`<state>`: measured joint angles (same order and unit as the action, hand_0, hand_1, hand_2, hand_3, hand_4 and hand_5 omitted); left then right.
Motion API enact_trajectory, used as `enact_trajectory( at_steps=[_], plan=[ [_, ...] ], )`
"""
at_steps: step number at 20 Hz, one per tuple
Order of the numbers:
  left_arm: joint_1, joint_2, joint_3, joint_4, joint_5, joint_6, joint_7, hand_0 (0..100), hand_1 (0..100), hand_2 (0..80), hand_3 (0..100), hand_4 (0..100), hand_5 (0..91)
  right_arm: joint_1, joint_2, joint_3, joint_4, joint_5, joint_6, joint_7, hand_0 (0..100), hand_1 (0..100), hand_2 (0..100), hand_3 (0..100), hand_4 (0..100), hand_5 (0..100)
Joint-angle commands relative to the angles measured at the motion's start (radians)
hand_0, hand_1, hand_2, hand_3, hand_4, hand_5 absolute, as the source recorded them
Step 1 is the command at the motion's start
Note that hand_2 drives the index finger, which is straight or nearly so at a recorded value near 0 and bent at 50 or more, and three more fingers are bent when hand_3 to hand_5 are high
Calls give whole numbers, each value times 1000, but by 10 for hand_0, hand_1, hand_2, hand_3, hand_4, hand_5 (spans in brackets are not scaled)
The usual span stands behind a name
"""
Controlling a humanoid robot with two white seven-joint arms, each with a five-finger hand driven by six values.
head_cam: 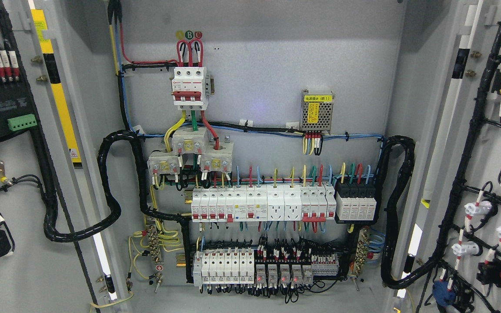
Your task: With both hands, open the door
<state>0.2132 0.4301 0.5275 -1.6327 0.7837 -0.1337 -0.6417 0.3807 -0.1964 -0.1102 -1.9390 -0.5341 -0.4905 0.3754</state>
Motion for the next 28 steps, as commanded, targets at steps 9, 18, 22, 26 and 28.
enact_trajectory(
  at_steps=[9,18,22,26,28],
  plan=[
    [104,-270,-377,264,-320,-17,5,120,556,0,0,0,0,21,3,161,496,71,-5,-1,0,500,40,0,0,0],
    [60,-323,-520,830,-389,-43,62,120,556,0,0,0,0,-6,54,242,1115,287,-5,-3,0,500,40,0,0,0],
    [16,-333,-518,1061,-416,-113,224,120,556,0,0,0,0,-49,97,237,1375,399,-3,-7,0,500,40,0,0,0],
    [-21,-347,-524,1259,-428,-113,312,120,556,0,0,0,0,-94,153,239,1630,419,3,-15,0,500,40,0,0,0],
    [-21,-361,-540,1301,-470,-104,297,120,556,0,0,0,0,-127,169,237,1745,419,12,-15,0,500,40,0,0,0]
  ],
)
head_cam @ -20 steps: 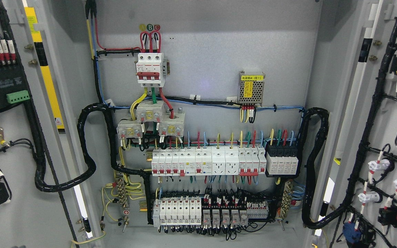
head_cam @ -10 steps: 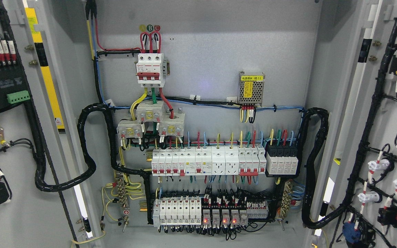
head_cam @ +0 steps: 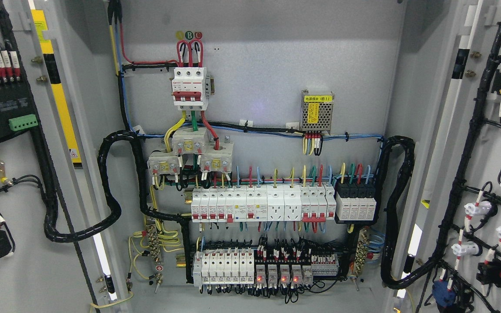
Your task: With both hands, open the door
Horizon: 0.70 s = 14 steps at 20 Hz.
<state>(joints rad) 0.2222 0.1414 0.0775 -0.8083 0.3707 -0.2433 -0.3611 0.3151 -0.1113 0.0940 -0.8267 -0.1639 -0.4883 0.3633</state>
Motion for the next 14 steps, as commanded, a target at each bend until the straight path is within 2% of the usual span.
enact_trajectory(
  at_steps=[1,2,3,5,6,8,9,11,12,14],
  plan=[
    [-30,-72,-117,497,-109,6,8,120,556,0,0,0,0,-79,87,32,665,49,34,-3,0,500,40,0,0,0],
    [-30,-71,-163,533,-181,2,1,120,556,0,0,0,0,-96,87,33,684,49,80,-3,0,500,40,0,0,0],
    [-30,-69,-188,563,-221,-2,-10,120,556,0,0,0,0,-115,87,33,690,49,158,-6,0,500,40,0,0,0],
    [-30,-69,-190,609,-240,1,-36,120,556,0,0,0,0,-151,87,30,684,49,311,-42,0,500,40,0,0,0],
    [-30,-69,-188,617,-239,4,-45,120,556,0,0,0,0,-157,87,33,680,50,357,-70,0,500,40,0,0,0],
    [-27,-65,-188,623,-237,6,-64,120,556,0,0,0,0,-172,87,35,690,76,411,-105,0,500,40,0,0,0],
    [-21,-59,-188,624,-240,7,-64,120,556,0,0,0,0,-183,88,30,692,124,459,-110,0,500,40,0,0,0],
    [-20,-52,-191,646,-248,10,-58,120,556,0,0,0,0,-197,93,21,690,208,513,-113,0,500,40,0,0,0],
    [-23,-52,-191,661,-248,12,-55,120,556,0,0,0,0,-209,111,24,693,225,525,-118,0,500,40,0,0,0],
    [-30,-52,-193,682,-248,28,-6,120,556,0,0,0,0,-235,125,26,716,230,571,-158,0,500,40,0,0,0]
  ],
)
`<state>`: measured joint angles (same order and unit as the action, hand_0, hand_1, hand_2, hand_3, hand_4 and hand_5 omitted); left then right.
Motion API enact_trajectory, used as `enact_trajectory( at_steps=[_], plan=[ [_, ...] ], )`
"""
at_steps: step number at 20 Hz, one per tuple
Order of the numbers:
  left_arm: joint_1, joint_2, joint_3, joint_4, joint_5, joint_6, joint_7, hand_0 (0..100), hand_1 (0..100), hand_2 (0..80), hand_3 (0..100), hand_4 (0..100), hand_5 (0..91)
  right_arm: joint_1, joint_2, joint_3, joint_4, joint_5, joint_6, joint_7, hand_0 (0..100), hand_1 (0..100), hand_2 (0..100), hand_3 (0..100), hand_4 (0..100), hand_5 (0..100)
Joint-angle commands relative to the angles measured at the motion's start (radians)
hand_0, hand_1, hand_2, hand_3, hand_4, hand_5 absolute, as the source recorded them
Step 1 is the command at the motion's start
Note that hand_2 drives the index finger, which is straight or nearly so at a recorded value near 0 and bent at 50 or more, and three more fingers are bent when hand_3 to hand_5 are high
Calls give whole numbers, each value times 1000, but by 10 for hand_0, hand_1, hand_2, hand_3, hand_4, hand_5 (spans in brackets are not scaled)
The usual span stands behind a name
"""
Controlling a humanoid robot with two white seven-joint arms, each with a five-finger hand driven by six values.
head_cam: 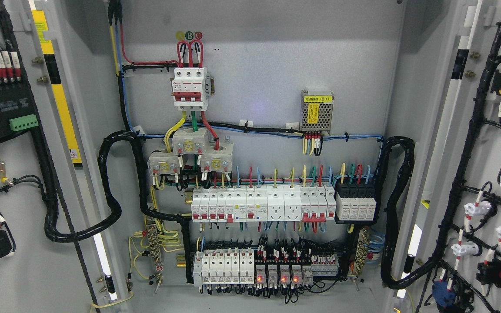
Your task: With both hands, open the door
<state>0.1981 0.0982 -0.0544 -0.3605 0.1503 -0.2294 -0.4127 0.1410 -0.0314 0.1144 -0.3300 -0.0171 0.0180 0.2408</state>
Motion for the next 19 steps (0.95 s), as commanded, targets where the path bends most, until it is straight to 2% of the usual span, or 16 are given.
enact_trajectory(
  at_steps=[1,3,4,5,7,11,15,19],
  plan=[
    [-9,-8,-61,233,-28,30,104,120,556,0,0,0,0,-72,47,4,227,83,80,-60,0,500,40,0,0,0],
    [-23,-8,-61,233,-28,65,246,120,556,0,0,0,0,-92,54,4,229,83,88,-116,0,500,40,0,0,0],
    [-25,-8,-59,233,-28,71,297,120,556,0,0,0,0,-96,57,4,229,83,89,-139,0,500,40,0,0,0],
    [-26,-8,-61,233,-26,73,320,120,556,0,0,0,0,-106,59,2,229,83,97,-168,0,500,40,0,0,0],
    [-26,-9,-61,232,-28,71,319,120,556,0,0,0,0,-112,59,1,223,80,118,-192,0,500,40,0,0,0],
    [-28,-14,-61,232,-28,73,316,120,556,0,0,0,0,-112,60,-31,220,69,112,-193,0,500,40,0,0,0],
    [-32,-14,-59,230,-23,73,315,120,556,0,0,0,0,-112,68,-38,224,68,114,-195,0,500,40,0,0,0],
    [-48,-11,-59,232,-20,74,315,120,556,0,0,0,0,-112,70,-79,226,68,114,-195,0,500,40,0,0,0]
  ],
)
